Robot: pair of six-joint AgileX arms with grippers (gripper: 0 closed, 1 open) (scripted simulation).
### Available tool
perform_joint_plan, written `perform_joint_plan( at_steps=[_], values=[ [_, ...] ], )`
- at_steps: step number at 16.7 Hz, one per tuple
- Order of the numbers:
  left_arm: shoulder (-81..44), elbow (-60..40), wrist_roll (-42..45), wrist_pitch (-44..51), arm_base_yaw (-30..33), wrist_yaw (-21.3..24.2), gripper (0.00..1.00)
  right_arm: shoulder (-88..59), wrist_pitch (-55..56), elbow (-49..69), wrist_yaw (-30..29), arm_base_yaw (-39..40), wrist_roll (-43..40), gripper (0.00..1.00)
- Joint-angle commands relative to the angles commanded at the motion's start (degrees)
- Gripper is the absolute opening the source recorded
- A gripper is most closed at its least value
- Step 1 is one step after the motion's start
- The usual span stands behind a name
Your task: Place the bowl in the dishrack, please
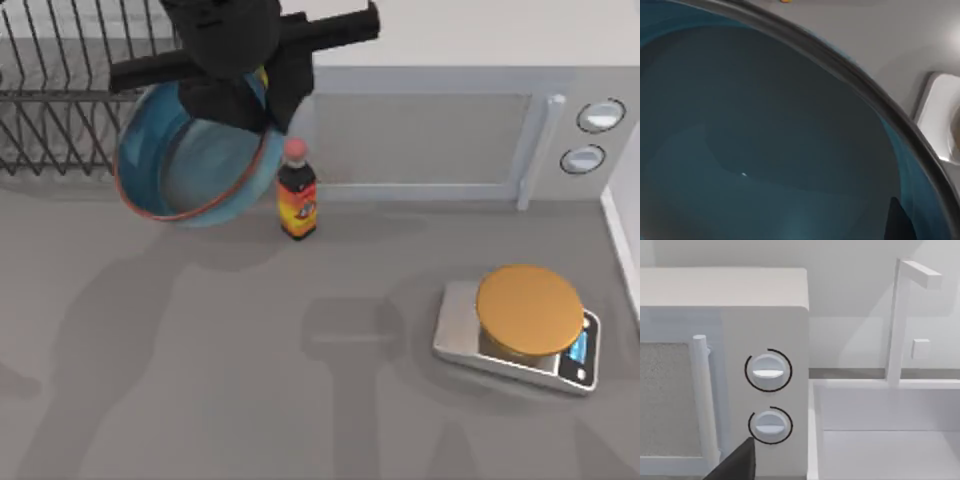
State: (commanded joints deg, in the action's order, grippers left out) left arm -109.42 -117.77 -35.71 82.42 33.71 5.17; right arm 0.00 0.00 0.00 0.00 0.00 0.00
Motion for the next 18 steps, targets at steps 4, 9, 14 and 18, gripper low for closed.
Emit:
perform_joint_plan(
  at_steps=[4,9,14,18],
  values=[
    [15.1,13.9,11.2,-22.1,-15.4,1.9,0.0,0.0,0.0,0.0,0.0,0.0,0.0,1.0],
    [36.8,31.8,25.3,-50.6,-33.2,2.9,0.0,0.0,0.0,0.0,0.0,0.0,0.0,1.0],
    [52.2,46.5,33.3,-65.7,-42.4,4.9,0.0,0.0,0.0,0.0,0.0,0.0,0.0,1.0],
    [57.9,53.3,36.1,-69.0,-44.0,6.5,0.0,0.0,0.0,0.0,0.0,0.0,0.0,1.0]
  ],
)
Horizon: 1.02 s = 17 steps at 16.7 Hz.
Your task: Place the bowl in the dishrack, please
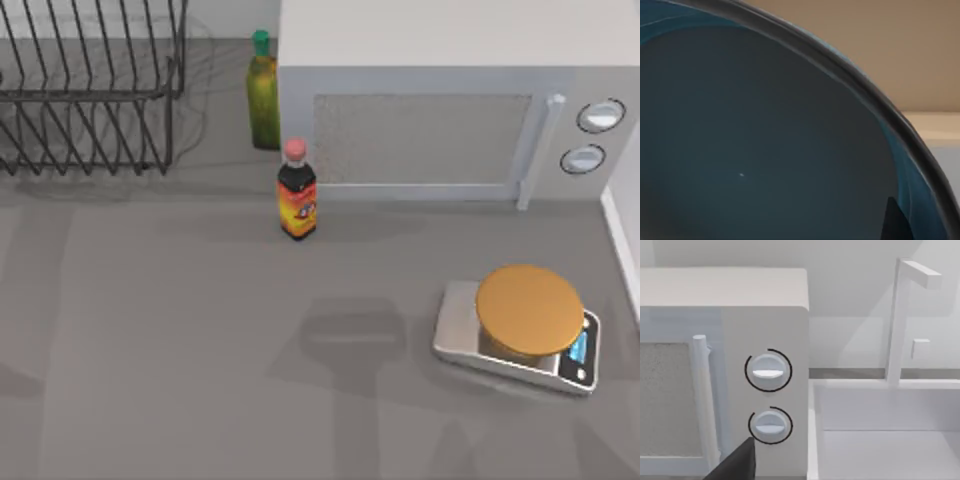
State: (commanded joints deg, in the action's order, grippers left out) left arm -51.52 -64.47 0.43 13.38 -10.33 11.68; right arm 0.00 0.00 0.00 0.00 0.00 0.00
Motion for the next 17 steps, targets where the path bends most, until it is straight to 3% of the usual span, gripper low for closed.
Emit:
perform_joint_plan(
  at_steps=[9,13,17],
  values=[
    [-1.7,0.6,0.3,-2.3,0.4,0.0,0.0,0.0,0.0,0.0,0.0,0.0,0.0,1.0],
    [-12.0,1.5,0.3,-13.2,1.6,-0.8,0.0,0.0,0.0,0.0,0.0,0.0,0.0,1.0],
    [-26.5,4.2,0.6,-30.8,3.2,-2.2,0.0,0.0,0.0,0.0,0.0,0.0,0.0,1.0]
  ],
)
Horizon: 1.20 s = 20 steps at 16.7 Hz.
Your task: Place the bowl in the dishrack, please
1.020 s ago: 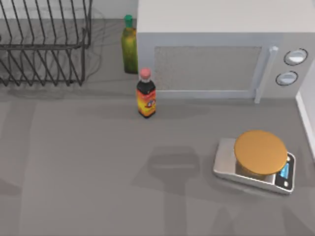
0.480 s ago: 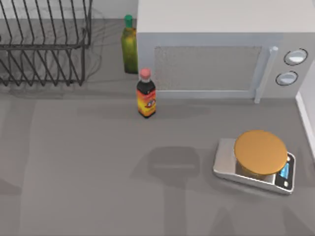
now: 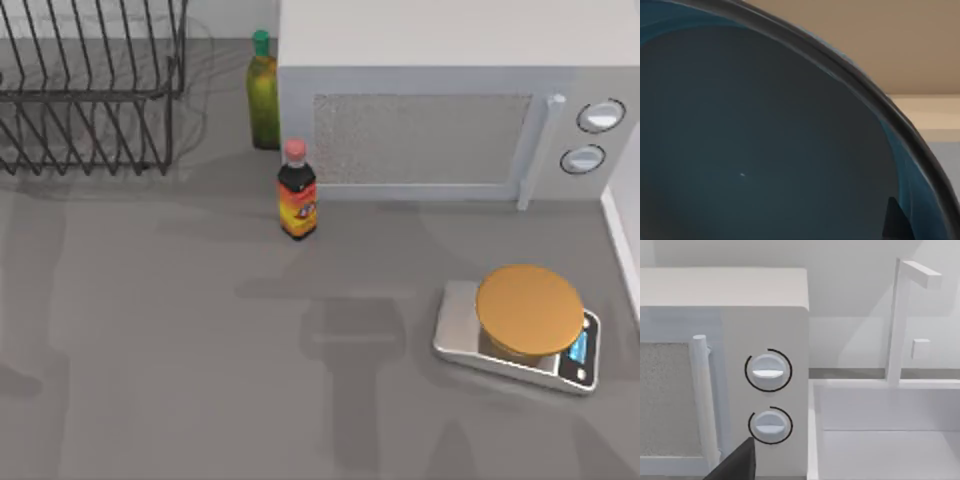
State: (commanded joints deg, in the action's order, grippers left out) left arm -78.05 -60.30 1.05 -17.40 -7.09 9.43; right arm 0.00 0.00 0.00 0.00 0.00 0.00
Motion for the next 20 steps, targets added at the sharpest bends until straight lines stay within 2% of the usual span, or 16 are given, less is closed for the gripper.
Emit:
perform_joint_plan(
  at_steps=[4,7,14,20],
  values=[
    [-13.1,3.7,0.2,-18.2,1.7,-1.8,0.0,0.0,0.0,0.0,0.0,0.0,0.0,1.0],
    [-19.9,6.2,0.0,-26.9,2.8,-2.9,0.0,0.0,0.0,0.0,0.0,0.0,0.0,1.0],
    [-22.5,7.4,-0.1,-30.2,3.3,-3.4,0.0,0.0,0.0,0.0,0.0,0.0,0.0,1.0],
    [-22.5,7.4,-0.1,-30.2,3.3,-3.4,0.45,0.0,0.0,0.0,0.0,0.0,0.0,1.0]
  ],
)
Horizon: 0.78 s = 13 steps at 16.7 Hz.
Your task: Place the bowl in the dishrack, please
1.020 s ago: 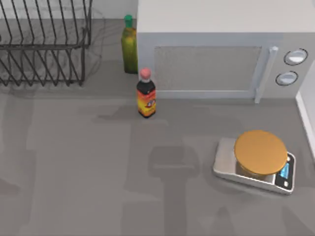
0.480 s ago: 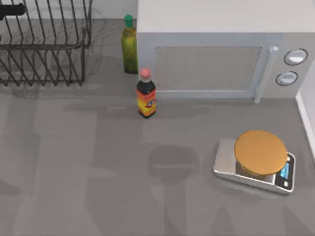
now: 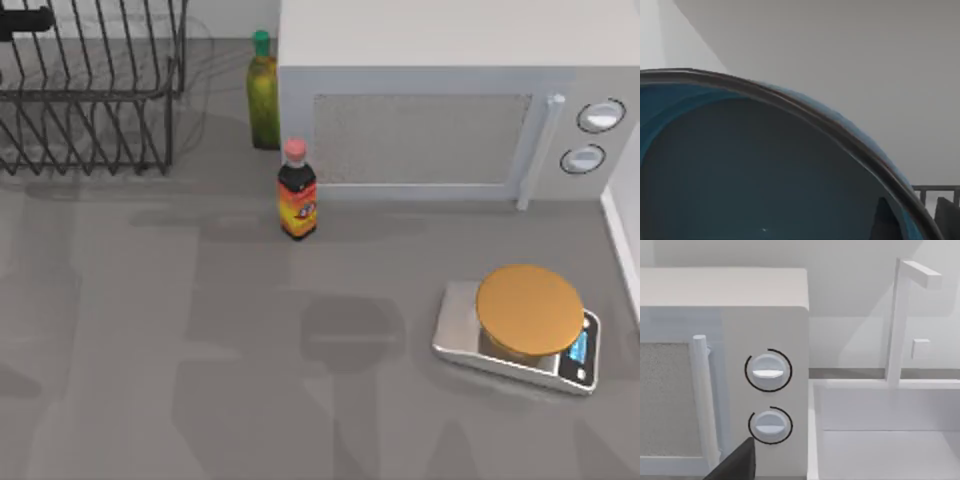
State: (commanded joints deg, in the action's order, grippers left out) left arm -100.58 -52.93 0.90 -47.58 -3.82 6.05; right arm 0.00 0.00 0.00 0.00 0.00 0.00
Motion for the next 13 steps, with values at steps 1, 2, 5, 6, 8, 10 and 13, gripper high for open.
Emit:
perform_joint_plan(
  at_steps=[1,2,5,6,8,10,13],
  values=[
    [0.0,0.0,0.0,0.0,0.0,0.0,0.53,0.0,0.0,0.0,0.0,0.0,0.0,1.0],
    [0.0,0.0,0.0,0.0,0.0,0.0,0.6,0.0,0.0,0.0,0.0,0.0,0.0,1.0],
    [0.0,0.0,0.0,0.0,0.0,0.0,0.83,0.0,0.0,0.0,0.0,0.0,0.0,1.0],
    [0.0,0.0,0.0,0.0,0.0,0.0,0.9,0.0,0.0,0.0,0.0,0.0,0.0,1.0],
    [0.0,0.0,0.0,0.0,0.0,0.0,1.0,0.0,0.0,0.0,0.0,0.0,0.0,1.0],
    [0.0,0.0,0.0,0.0,0.0,0.0,1.0,0.0,0.0,0.0,0.0,0.0,0.0,1.0],
    [0.0,0.0,0.0,0.0,0.0,0.0,1.0,0.0,0.0,0.0,0.0,0.0,0.0,1.0]
  ],
)
